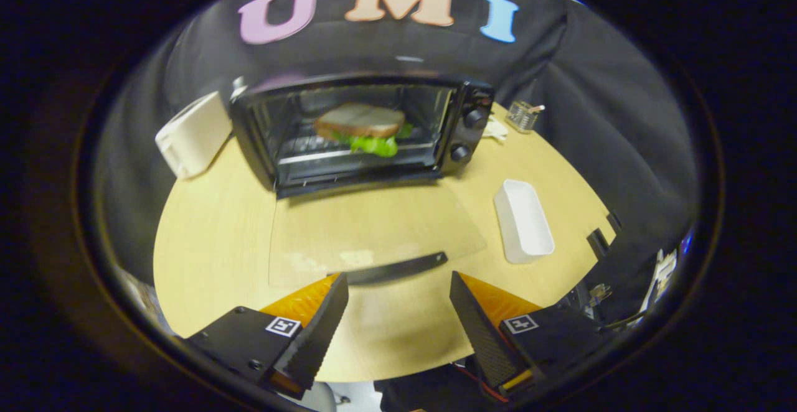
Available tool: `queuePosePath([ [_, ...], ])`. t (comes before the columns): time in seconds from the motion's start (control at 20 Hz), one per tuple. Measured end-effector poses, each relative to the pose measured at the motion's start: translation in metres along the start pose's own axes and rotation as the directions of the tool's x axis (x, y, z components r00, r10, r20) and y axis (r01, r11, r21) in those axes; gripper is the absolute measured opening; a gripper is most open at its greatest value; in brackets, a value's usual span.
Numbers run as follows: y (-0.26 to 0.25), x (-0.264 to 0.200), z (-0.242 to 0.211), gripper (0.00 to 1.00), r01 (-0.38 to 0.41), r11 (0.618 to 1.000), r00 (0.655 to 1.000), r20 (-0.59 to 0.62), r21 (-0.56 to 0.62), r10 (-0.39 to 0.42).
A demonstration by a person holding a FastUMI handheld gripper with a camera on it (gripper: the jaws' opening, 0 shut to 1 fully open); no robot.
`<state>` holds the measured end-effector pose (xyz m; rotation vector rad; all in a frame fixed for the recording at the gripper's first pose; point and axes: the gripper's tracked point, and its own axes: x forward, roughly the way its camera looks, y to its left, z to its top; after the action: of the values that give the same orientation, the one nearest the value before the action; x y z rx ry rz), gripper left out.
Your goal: Open the toaster oven, put the food inside, and close the toaster oven door.
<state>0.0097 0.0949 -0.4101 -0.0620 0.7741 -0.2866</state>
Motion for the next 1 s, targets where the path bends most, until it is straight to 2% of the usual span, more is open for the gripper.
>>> queuePosePath([
  [0.15,0.02,0.013,-0.016,1.0,-0.078,0.996,0.997,-0.022,-0.044,0.077],
  [0.3,0.036,0.028,-0.023,1.0,-0.123,0.989,0.992,-0.034,-0.087,0.121],
  [0.5,0.048,0.05,-0.02,1.0,-0.137,0.985,0.99,-0.022,-0.104,0.136],
  [0.6,0.045,0.057,-0.021,1.0,-0.12,0.987,0.993,-0.031,-0.11,0.117],
  [0.8,0.044,0.046,-0.01,1.0,-0.125,0.988,0.992,-0.007,-0.089,0.125],
  [1.0,0.042,0.029,0.012,1.0,-0.097,0.99,0.993,0.052,-0.106,0.103],
])
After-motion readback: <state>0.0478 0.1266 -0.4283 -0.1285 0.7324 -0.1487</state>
